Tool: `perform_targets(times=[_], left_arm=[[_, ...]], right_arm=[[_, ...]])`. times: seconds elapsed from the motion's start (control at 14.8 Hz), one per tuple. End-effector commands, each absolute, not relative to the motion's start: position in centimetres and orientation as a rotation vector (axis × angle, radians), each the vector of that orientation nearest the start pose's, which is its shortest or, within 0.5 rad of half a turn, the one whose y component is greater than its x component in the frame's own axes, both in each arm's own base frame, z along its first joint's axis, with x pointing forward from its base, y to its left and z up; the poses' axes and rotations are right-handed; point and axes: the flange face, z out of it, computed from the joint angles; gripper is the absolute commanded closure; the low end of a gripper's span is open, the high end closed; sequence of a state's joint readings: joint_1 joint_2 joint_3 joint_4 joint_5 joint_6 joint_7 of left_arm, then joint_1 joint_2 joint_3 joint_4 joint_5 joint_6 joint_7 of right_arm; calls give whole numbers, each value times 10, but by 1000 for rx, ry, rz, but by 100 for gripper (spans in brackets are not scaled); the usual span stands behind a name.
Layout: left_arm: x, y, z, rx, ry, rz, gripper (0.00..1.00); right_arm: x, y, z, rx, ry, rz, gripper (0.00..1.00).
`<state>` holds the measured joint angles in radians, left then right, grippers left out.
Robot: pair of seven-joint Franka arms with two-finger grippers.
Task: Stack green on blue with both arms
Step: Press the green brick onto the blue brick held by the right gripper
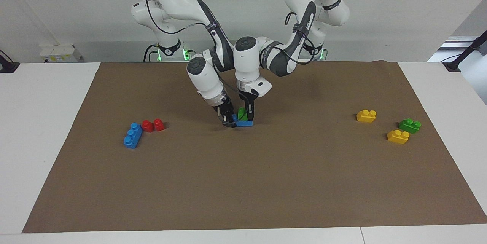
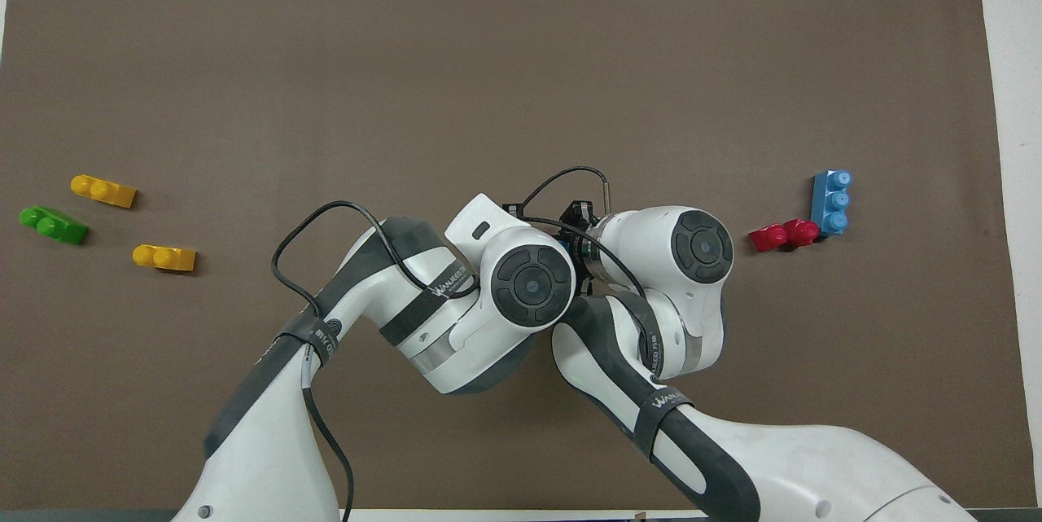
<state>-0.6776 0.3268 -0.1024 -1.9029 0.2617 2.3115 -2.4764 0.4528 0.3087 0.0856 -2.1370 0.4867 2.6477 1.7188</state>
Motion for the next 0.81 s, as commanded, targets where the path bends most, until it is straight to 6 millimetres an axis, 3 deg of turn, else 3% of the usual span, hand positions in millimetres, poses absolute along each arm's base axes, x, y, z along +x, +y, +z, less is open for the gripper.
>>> perform_targets(times=[0.0,0.07,0.2,0.27,0.41,0.54,0.74], left_arm=[[459,-437,331,-2327,-2229,-323,100],[459,-438,331,-2356,-2194,-349,1],[461,-436,339,-2378,-2189,-362,0],[462,-434,344,-2378,-2196,-364,0],[461,-431,354,-2378,-2204,-370,0],[466,-421,368,-2373,-2223,-382,0],[465,-406,396,-2370,-2203,-410,0]], right_arm=[[508,285,257,-1984,2027,250,100],[507,285,257,-1985,2027,251,100],[508,284,258,-1984,2028,251,100],[509,284,258,-1983,2030,253,93],[508,284,257,-1986,2031,257,49],[510,281,258,-1978,2040,259,27],[511,281,258,-1976,2041,259,21]])
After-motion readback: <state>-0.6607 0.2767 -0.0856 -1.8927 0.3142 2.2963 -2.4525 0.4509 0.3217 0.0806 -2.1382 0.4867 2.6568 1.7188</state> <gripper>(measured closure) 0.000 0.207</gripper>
